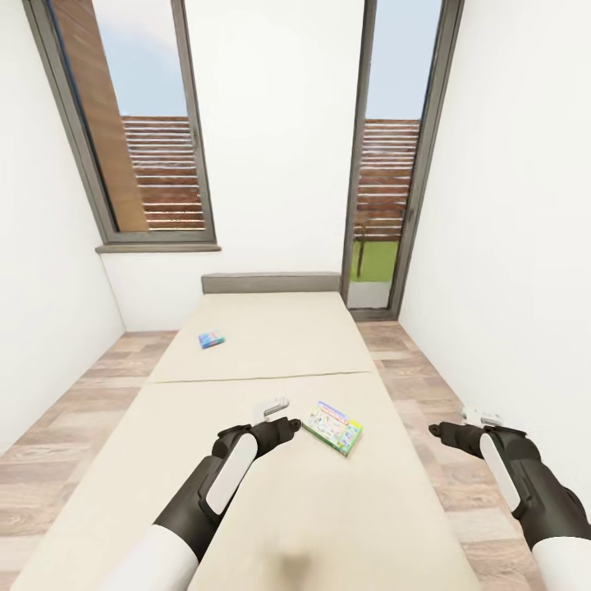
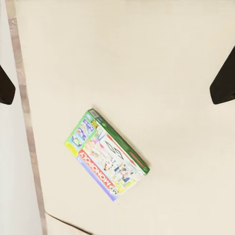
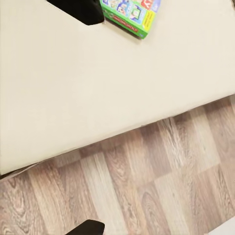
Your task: Put all the toys in the child's room - the three board games (two on the bed and one on the table), the two jigsaw puzzles on the table, and the tennis ball on the table - inside the toy box on the table in the child's room.
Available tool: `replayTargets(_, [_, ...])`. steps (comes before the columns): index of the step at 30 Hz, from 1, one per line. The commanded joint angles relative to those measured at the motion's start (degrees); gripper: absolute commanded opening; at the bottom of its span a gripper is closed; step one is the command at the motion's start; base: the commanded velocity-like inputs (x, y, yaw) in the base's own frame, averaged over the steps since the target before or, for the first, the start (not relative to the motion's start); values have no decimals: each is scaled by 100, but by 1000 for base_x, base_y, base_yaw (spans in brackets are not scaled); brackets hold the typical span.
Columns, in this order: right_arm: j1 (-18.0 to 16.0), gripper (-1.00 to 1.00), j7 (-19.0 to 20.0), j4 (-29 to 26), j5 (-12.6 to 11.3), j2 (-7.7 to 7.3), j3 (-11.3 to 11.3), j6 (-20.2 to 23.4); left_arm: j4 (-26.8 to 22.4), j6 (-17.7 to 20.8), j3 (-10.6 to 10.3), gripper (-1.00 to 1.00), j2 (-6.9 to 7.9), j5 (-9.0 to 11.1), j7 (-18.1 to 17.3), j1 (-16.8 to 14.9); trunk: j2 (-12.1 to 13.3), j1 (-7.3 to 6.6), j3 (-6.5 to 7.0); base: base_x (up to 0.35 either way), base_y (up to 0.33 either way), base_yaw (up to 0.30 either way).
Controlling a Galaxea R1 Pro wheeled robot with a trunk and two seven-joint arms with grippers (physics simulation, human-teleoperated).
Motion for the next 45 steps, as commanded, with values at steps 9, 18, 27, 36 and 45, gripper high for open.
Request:
replayTargets(9, [-2, 100, 5, -3, -16, -2, 1, 35, -6, 7, -10, 100, 1, 60, 56, -6, -4, 0, -6, 8, 0, 209])
replayTargets(18, [-2, 100, 8, -2, -16, -4, 3, 37, -6, 7, -10, 100, 4, 56, 56, -7, -4, 0, -6, 2, 0, 94])
replayTargets(27, [-2, 100, 9, -1, -16, -5, -1, 33, -6, -25, -10, 100, 20, 30, 55, -5, -4, 0, -6, 88, 0, 30])
replayTargets(36, [-2, 100, 10, -1, -16, -5, -4, 32, -6, -122, -10, 100, 25, 46, 55, -5, -4, 0, -6, 96, 0, 7])
replayTargets(45, [-2, 100, 10, -1, -10, -6, -40, 30, -4, -152, -10, 100, 22, 53, 58, -14, -4, 0, -6, 19, 0, 1])
